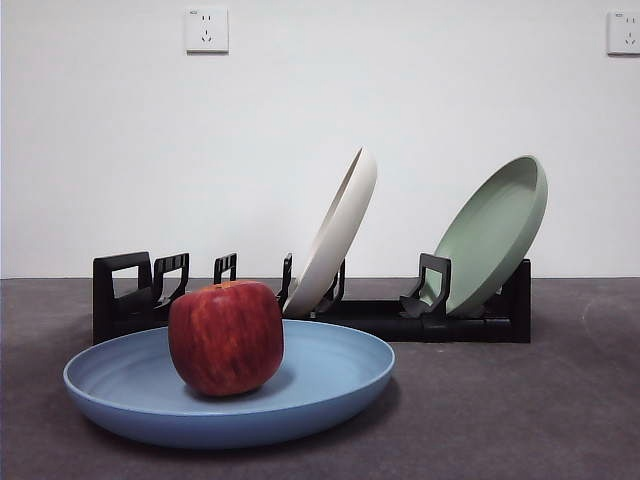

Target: Take the blue plate from the plate rack,put the plate on the table,take the apple from the table,put the apple in the plate

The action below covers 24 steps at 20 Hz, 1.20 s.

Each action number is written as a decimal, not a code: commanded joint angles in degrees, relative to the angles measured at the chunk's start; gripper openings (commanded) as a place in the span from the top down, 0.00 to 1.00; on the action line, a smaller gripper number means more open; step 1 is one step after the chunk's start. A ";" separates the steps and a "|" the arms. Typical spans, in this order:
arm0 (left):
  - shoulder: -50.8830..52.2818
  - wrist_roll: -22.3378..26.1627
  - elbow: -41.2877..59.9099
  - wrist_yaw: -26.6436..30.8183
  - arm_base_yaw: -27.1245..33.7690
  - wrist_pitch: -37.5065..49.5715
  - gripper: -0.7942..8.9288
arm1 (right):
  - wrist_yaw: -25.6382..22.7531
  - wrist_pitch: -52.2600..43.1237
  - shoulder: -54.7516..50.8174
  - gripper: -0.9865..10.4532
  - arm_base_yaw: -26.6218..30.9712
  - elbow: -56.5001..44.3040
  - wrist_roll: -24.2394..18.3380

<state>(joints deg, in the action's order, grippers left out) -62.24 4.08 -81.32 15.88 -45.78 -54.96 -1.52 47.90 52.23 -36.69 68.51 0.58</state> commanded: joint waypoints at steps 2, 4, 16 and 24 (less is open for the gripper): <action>9.68 -1.05 18.29 -0.11 0.04 12.94 0.93 | 0.07 -9.25 -8.02 0.92 -0.09 -13.57 3.30; 16.37 -1.77 29.83 0.13 -0.15 21.94 0.93 | 0.02 -16.70 -13.38 0.92 -0.13 -23.15 6.75; 29.75 -6.73 50.97 0.35 -1.40 35.63 0.92 | -4.66 -26.29 -21.11 0.91 -0.17 -39.10 10.25; 29.48 -6.73 50.97 0.35 -1.38 35.58 0.92 | -4.66 -26.27 -21.11 0.91 -0.17 -39.10 10.25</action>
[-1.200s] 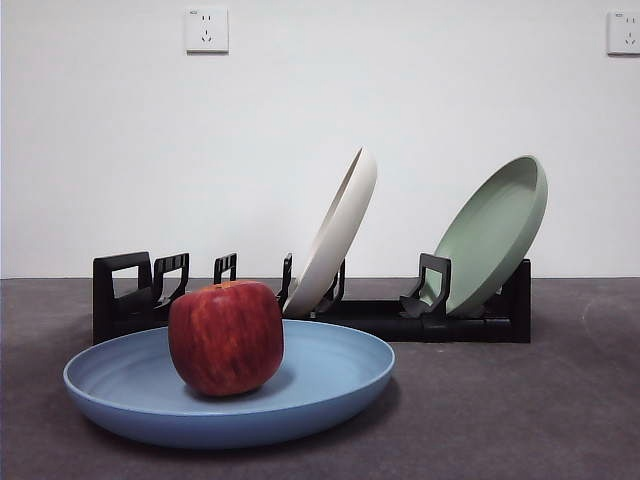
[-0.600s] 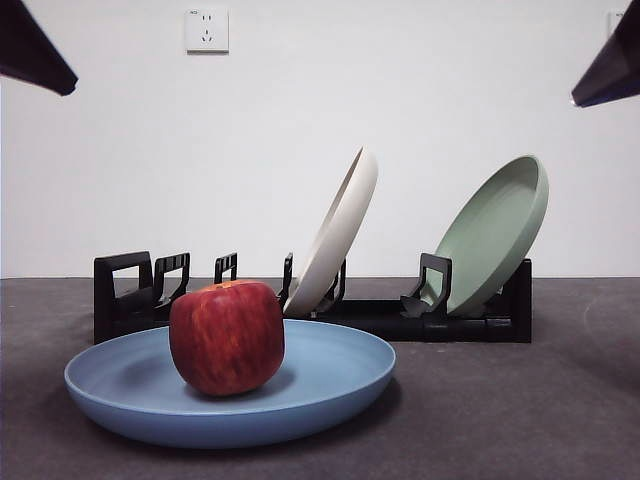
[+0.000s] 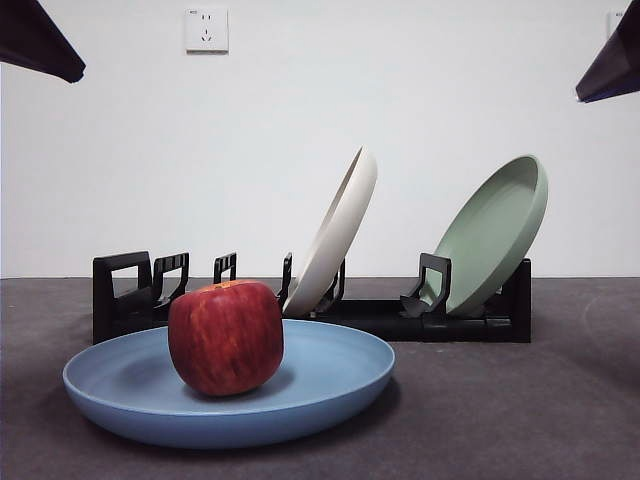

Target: Take the blue plate from the plate rack,put the plate on the table,take the apple from the table,put the apple in the plate

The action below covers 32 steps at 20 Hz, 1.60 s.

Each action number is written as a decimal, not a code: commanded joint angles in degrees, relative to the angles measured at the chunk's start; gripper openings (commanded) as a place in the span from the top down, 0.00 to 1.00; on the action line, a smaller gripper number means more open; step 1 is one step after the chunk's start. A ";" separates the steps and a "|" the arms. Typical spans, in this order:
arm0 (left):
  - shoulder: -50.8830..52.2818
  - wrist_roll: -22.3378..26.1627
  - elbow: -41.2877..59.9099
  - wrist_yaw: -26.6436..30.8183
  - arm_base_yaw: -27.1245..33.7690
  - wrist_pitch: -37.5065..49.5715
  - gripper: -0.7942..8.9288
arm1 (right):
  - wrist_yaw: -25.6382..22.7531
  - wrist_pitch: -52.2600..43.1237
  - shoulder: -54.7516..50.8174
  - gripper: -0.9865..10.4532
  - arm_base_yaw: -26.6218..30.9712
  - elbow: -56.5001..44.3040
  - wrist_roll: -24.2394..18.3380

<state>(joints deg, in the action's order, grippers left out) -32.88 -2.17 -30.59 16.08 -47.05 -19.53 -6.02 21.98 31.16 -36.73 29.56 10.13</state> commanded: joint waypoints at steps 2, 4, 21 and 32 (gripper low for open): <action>1.92 2.93 0.24 0.74 0.68 -1.22 0.92 | -0.17 -0.37 -0.04 0.91 -0.11 -0.15 0.70; 6.27 4.20 0.28 -2.14 4.92 -3.15 0.92 | -0.13 -0.31 -0.04 0.91 -0.13 -0.15 0.70; 31.82 3.76 27.47 -17.84 45.70 9.22 0.92 | -0.33 -0.26 -0.04 0.91 -0.09 -0.15 0.70; 32.76 3.67 30.40 -17.68 46.03 9.20 0.92 | -0.33 -0.02 -0.04 0.91 -0.09 -0.15 0.68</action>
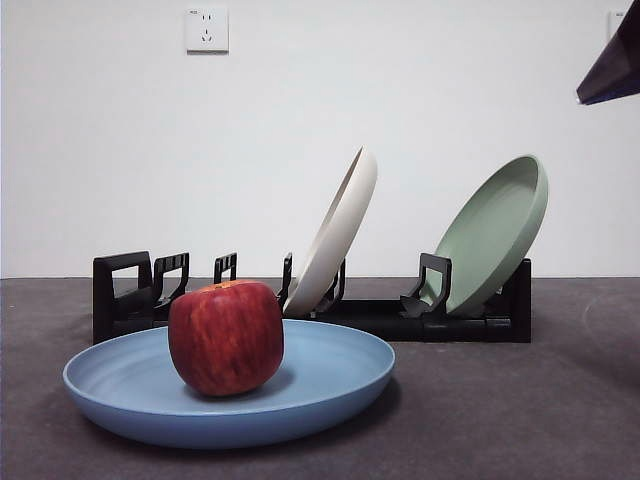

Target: Take the blue plate from the plate rack,put the plate on the table,take the apple from the table,put the apple in the plate

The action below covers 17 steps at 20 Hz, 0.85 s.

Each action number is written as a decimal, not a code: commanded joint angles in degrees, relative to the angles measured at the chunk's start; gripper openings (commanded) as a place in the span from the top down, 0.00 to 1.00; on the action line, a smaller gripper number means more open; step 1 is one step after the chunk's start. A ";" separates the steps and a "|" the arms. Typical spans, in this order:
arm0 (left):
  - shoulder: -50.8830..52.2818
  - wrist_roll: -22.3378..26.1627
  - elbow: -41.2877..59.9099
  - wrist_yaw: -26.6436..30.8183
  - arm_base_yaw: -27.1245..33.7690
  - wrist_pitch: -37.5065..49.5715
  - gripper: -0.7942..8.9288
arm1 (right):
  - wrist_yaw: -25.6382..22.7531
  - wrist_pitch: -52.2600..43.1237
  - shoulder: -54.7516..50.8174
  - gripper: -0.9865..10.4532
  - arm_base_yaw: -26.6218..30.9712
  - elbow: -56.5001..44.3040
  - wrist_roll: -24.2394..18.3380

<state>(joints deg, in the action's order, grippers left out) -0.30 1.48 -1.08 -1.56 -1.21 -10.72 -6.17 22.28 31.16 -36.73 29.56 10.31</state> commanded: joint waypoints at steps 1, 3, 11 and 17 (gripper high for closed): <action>0.17 0.00 0.90 -0.04 0.20 0.39 0.92 | -0.17 -0.33 -0.04 0.91 -0.09 -0.15 0.50; 0.17 0.02 0.90 -0.04 0.20 0.39 0.92 | -0.17 -0.33 -0.04 0.91 -0.09 -0.15 0.50; 0.17 0.02 0.90 -0.07 0.20 0.39 0.92 | -0.17 -0.33 -0.04 0.91 -0.09 -0.15 0.52; 0.17 0.02 0.90 -0.04 0.20 0.39 0.92 | -1.42 1.27 -2.01 0.91 3.87 -0.15 -9.35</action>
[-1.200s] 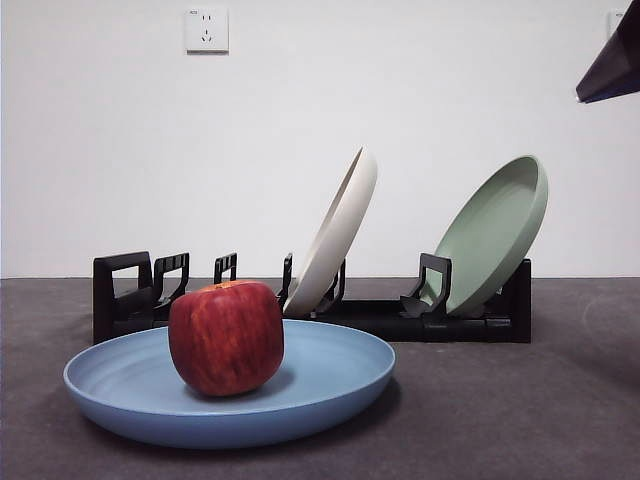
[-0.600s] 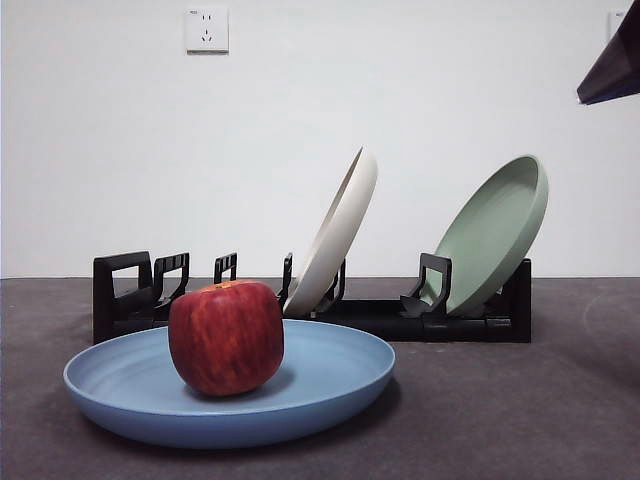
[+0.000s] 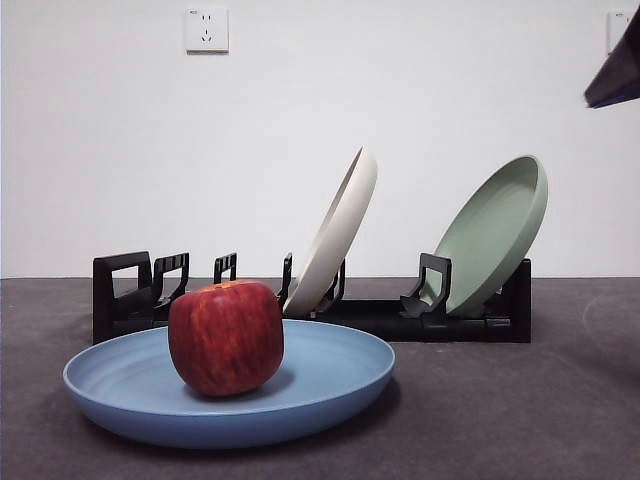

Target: Take the blue plate from the plate rack,put the plate on the table,take the apple from the table,put the apple in the plate

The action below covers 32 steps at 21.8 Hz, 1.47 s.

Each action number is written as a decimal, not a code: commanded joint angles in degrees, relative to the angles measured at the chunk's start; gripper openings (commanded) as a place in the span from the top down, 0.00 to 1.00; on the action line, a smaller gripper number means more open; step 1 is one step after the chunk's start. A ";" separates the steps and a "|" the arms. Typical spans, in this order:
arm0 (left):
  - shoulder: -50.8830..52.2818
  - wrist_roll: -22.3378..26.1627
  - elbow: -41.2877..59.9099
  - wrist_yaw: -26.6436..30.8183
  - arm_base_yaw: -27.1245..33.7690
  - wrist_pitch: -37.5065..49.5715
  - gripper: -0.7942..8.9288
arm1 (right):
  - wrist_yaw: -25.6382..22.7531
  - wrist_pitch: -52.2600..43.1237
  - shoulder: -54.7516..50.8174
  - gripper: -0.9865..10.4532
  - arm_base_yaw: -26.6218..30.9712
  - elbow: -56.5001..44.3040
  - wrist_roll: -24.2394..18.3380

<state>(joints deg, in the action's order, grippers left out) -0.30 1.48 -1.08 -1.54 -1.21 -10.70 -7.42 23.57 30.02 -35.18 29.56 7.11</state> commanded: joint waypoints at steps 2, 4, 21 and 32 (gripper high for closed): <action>0.17 0.02 0.90 -0.09 0.20 0.37 0.92 | -0.02 0.13 -1.64 0.91 7.56 -0.17 -9.14; 0.17 0.00 0.90 -0.09 0.20 0.37 0.92 | 0.04 0.11 -3.30 0.91 14.71 -0.31 -9.62; 0.17 0.02 0.90 -0.09 0.20 0.37 0.92 | 11.98 -16.26 -25.16 0.91 32.61 -25.90 -6.51; 0.17 0.02 0.90 -0.09 0.20 0.37 0.92 | 11.93 -13.22 -29.97 0.91 32.59 -29.24 -4.52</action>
<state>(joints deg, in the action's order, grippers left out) -0.27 1.45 -1.06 -1.54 -1.21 -10.68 4.49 9.98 0.19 -2.61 1.08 1.83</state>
